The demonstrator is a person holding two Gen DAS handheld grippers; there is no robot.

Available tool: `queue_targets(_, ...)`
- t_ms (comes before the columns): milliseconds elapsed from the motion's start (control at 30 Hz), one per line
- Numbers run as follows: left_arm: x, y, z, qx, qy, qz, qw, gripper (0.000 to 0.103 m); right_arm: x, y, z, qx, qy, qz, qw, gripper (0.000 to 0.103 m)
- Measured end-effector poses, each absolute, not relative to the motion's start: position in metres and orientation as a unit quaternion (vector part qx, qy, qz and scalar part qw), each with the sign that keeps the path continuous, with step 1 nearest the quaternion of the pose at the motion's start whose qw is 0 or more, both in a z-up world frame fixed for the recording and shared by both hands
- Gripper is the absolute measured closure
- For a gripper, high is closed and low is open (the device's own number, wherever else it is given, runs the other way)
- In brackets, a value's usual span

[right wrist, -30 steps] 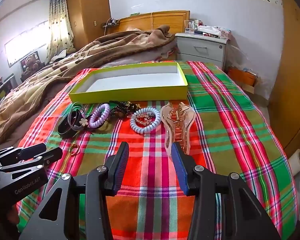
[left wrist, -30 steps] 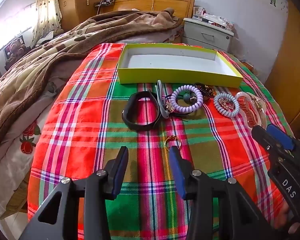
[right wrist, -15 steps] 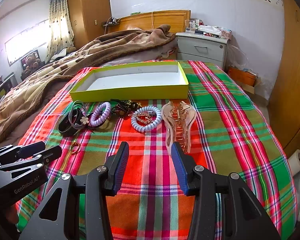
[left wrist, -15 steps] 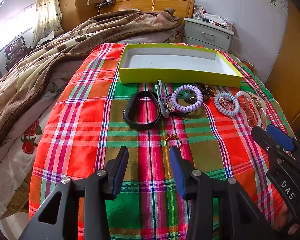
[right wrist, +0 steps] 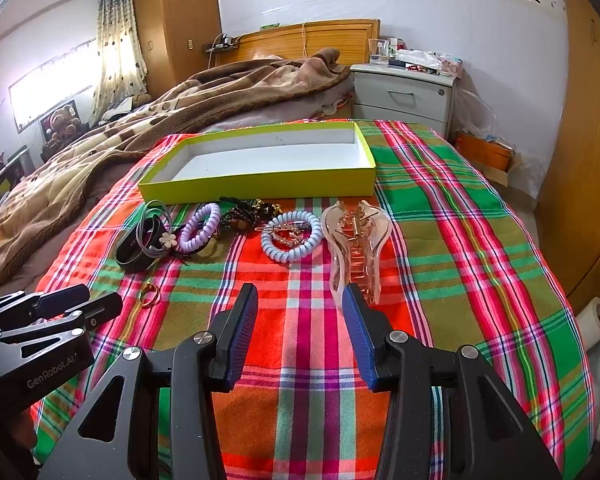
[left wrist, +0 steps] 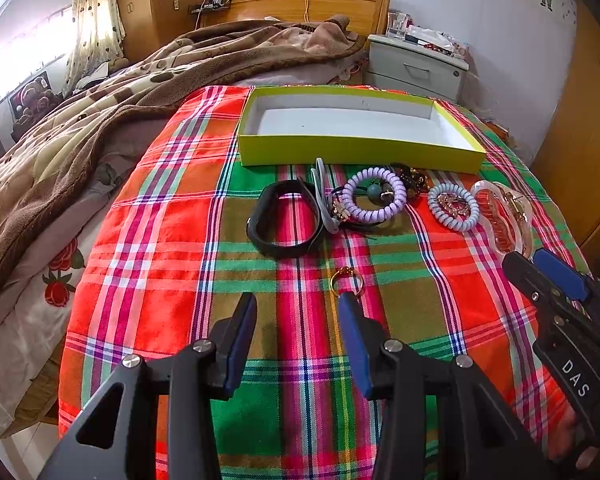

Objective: Organize jewelry

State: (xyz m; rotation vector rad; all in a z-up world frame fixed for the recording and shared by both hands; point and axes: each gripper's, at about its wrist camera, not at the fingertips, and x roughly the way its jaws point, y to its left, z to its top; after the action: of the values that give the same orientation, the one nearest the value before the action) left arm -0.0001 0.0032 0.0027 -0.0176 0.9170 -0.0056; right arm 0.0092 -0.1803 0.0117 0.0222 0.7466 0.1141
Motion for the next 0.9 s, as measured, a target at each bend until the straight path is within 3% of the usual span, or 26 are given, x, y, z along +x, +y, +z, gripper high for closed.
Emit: queue_targets(900, 0.0003, 0.0042, 0.0014, -0.009, 0.444, -0.004, 0.896, 0.059, 0.0100, -0.1802, 0.0105, 0.012, 0.367, 0.056, 0.928, 0.058)
